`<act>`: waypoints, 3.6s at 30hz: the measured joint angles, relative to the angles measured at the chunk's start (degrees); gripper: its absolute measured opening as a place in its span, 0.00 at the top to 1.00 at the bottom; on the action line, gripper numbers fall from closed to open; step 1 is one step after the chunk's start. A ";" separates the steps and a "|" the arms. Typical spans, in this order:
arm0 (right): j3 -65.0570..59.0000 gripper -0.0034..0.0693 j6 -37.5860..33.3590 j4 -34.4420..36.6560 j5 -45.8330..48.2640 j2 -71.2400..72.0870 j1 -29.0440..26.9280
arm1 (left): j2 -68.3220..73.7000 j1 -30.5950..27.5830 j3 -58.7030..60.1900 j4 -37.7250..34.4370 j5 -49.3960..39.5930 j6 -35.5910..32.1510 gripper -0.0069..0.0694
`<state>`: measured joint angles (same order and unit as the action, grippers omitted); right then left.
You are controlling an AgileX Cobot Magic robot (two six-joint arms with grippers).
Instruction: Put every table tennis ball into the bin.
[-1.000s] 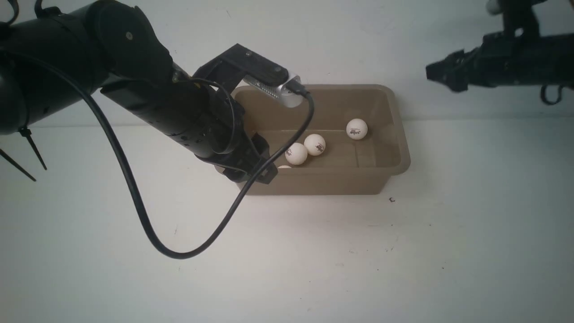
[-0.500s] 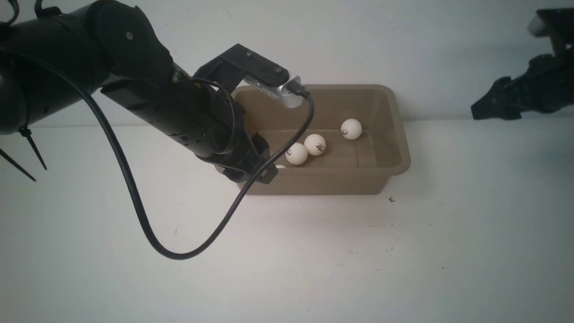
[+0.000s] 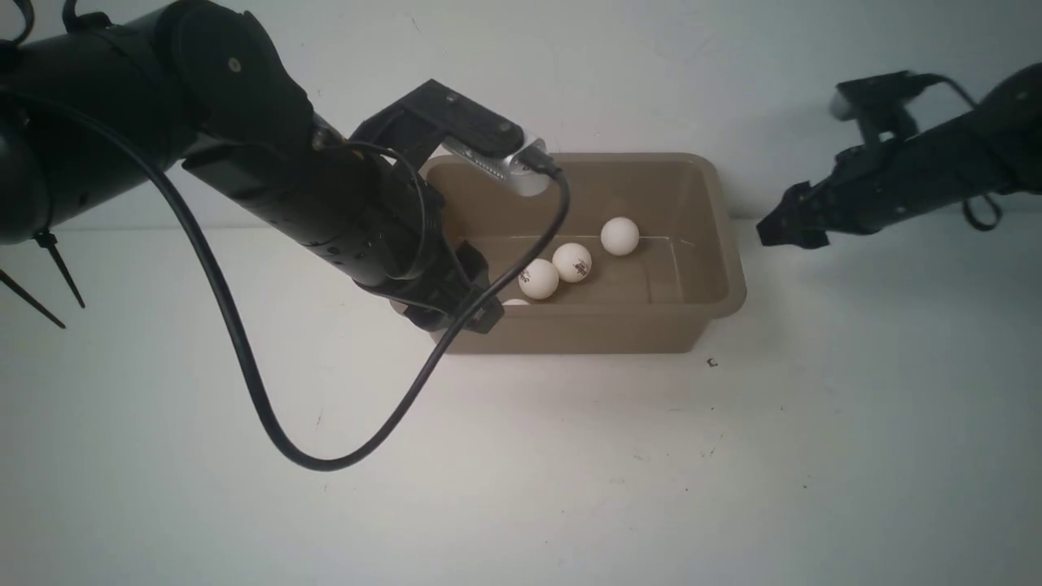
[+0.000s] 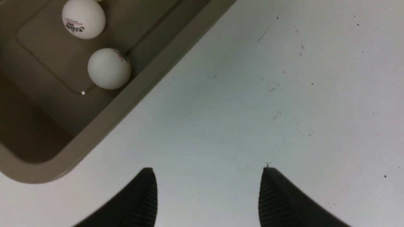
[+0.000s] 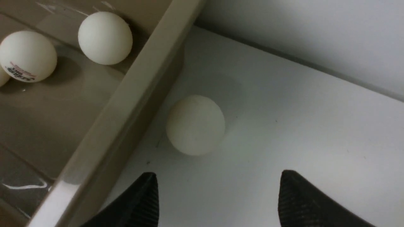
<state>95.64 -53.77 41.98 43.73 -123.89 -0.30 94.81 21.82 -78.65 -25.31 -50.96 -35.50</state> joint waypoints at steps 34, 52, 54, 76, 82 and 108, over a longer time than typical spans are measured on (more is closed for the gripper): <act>18.26 0.38 -5.83 -0.64 8.67 -15.65 3.92 | 0.00 0.00 0.00 0.00 0.00 0.00 0.39; 18.26 0.53 -2.46 -10.69 11.63 -6.40 0.81 | 0.00 0.00 0.00 0.00 0.00 -0.22 0.39; 18.31 0.53 -4.90 -6.65 15.03 -4.37 0.68 | 0.00 0.00 0.00 0.00 0.00 -0.33 0.39; 19.31 0.15 -8.20 9.26 13.52 -7.20 7.49 | 0.00 0.00 0.00 0.60 2.02 -1.40 0.39; 22.72 0.17 -6.73 9.26 12.49 0.45 3.15 | 0.00 0.00 0.00 -0.74 2.15 -1.48 0.39; 22.79 0.18 -11.44 28.62 19.78 26.01 -19.06 | 0.00 0.00 0.00 -6.00 7.78 -3.44 0.39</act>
<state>118.43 -65.21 70.60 63.51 -97.88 -19.37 94.81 21.82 -78.65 -31.31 -43.18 -38.94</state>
